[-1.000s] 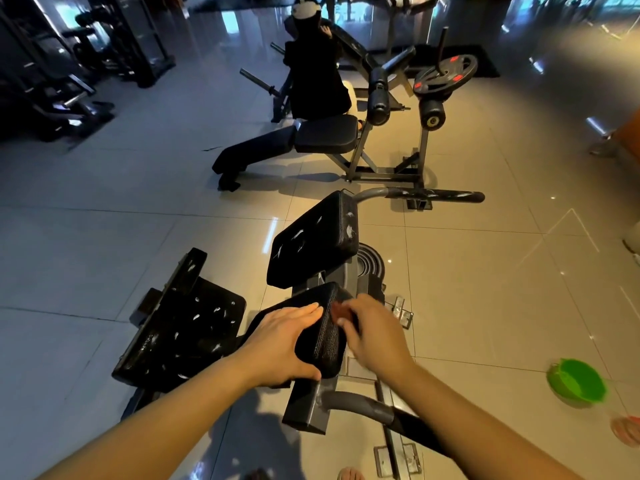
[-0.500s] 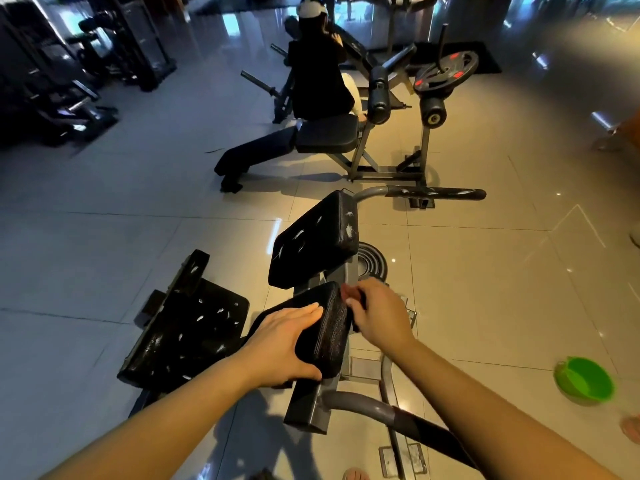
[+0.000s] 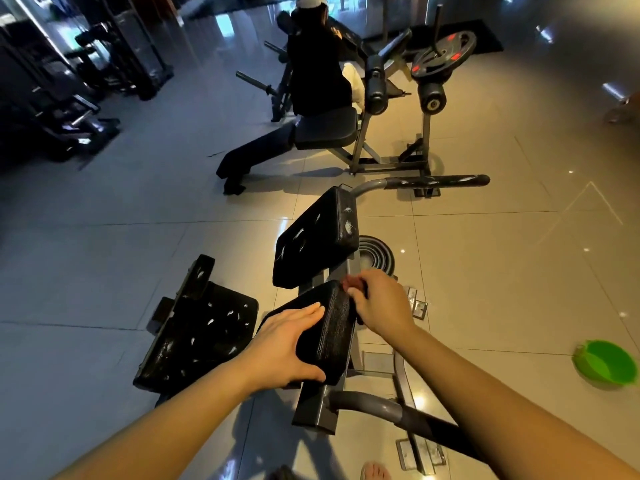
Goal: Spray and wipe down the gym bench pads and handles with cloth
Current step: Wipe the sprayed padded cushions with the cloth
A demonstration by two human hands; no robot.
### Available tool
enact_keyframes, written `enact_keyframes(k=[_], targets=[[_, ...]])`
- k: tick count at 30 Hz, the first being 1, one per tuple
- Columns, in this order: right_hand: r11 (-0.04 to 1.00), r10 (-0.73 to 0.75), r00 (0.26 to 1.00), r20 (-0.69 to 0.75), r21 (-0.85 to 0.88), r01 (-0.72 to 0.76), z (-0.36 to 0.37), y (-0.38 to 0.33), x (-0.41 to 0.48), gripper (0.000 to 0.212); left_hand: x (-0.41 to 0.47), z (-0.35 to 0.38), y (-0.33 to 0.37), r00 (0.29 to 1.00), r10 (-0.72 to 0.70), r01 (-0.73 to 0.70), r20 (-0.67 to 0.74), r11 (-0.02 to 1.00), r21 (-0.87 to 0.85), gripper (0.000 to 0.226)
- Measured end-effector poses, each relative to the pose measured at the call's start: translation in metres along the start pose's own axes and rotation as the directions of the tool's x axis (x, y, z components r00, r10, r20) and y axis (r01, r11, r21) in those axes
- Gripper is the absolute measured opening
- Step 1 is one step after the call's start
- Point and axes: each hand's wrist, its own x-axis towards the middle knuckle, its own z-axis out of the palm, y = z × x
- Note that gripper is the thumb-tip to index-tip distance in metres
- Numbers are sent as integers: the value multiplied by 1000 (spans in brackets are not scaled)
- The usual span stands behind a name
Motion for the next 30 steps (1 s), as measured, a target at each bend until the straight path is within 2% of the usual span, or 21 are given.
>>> enact_keyframes(k=[2, 6, 9, 15, 18, 21, 23, 25, 30], targets=[[1000, 15, 1000, -20, 9, -14, 3, -6, -7, 19, 0, 1, -4, 1000, -12, 12, 17, 1000, -9, 116], [973, -198, 978, 70, 135, 188, 0, -22, -81, 23, -1, -1, -4, 1000, -19, 19, 24, 1000, -18, 114], [955, -291, 946, 144, 102, 278, -6, -16, -90, 26, -1, -3, 0, 1000, -13, 13, 23, 1000, 7, 113], [999, -25, 1000, -6, -40, 25, 0, -1, -1, 15, -2, -5, 4, 1000, -21, 20, 19, 999, 31, 114], [995, -94, 996, 7, 20, 94, 0, -12, -34, 16, -2, -5, 2, 1000, -15, 15, 19, 1000, 21, 114], [957, -280, 953, 119, 117, 267, -6, -23, -92, 22, -3, -5, 3, 1000, -9, 10, 23, 1000, -8, 112], [945, -324, 931, 169, 98, 311, -8, -17, -95, 24, -3, -5, 5, 1000, -5, 5, 15, 1000, 3, 112], [951, -309, 945, 106, 64, 303, -5, -10, -69, 20, -2, -5, 5, 1000, -7, 7, 4, 1000, 19, 112], [992, -124, 992, -25, -10, 124, 3, -2, -24, 18, -3, -3, 5, 1000, -8, 9, -9, 999, 41, 115]])
